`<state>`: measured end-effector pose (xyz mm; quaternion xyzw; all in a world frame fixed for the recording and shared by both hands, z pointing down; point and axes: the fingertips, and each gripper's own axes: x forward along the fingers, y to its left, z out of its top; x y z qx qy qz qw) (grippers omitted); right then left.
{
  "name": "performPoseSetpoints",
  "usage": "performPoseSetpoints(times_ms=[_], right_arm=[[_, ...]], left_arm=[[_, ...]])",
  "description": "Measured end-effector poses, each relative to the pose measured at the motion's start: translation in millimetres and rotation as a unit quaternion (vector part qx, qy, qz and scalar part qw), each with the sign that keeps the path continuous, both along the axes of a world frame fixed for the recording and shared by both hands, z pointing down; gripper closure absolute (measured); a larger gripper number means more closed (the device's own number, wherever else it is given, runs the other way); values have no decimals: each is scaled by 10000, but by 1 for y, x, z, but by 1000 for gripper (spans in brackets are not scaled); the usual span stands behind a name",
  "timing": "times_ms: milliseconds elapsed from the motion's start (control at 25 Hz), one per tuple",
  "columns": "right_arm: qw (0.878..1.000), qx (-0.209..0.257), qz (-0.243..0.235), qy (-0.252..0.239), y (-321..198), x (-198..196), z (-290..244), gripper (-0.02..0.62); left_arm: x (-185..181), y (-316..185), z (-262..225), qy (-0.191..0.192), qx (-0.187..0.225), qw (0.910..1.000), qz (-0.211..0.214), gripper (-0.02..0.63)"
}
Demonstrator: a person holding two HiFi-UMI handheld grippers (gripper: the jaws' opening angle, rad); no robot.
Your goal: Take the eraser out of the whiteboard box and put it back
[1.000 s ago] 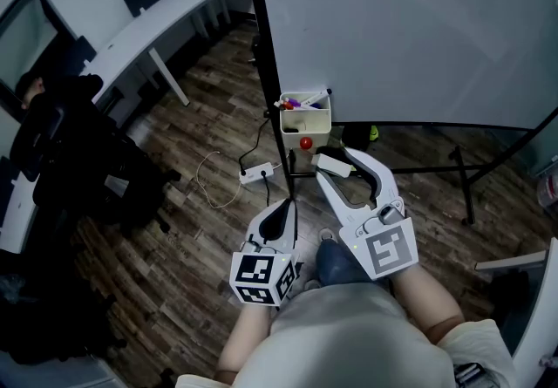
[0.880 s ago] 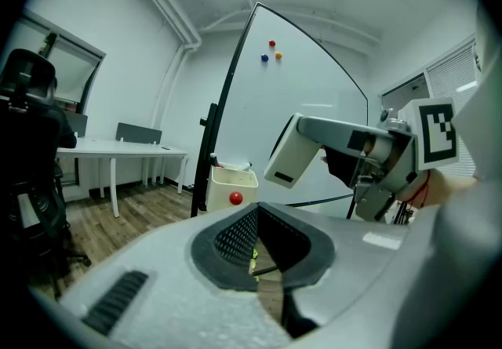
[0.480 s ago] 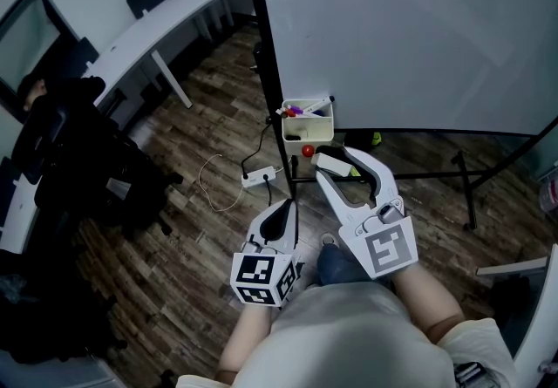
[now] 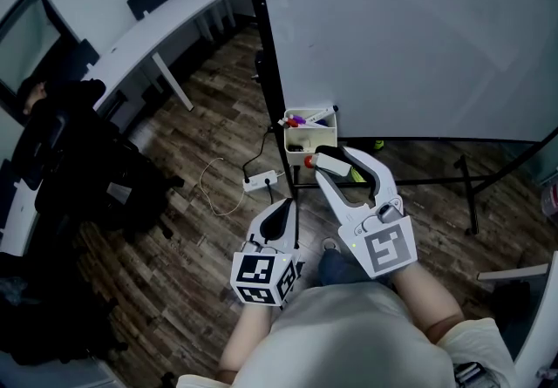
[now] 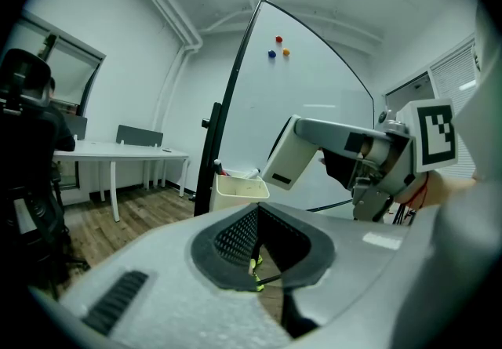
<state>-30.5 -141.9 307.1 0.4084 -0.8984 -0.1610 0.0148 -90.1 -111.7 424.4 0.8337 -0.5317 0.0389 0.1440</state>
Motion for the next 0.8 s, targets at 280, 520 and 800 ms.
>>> performPoseSetpoints(times_ms=[280, 520, 800], right_arm=[[10000, -35, 5, 5, -21, 0, 4, 405], [10000, 4, -30, 67, -39, -1, 4, 405], [9999, -101, -75, 78, -59, -1, 11, 405]], left_arm=[[1, -19, 1, 15, -2, 10000, -10, 601], [0, -37, 1, 18, 5, 10000, -29, 601], [-1, -55, 1, -5, -20, 10000, -81, 601]])
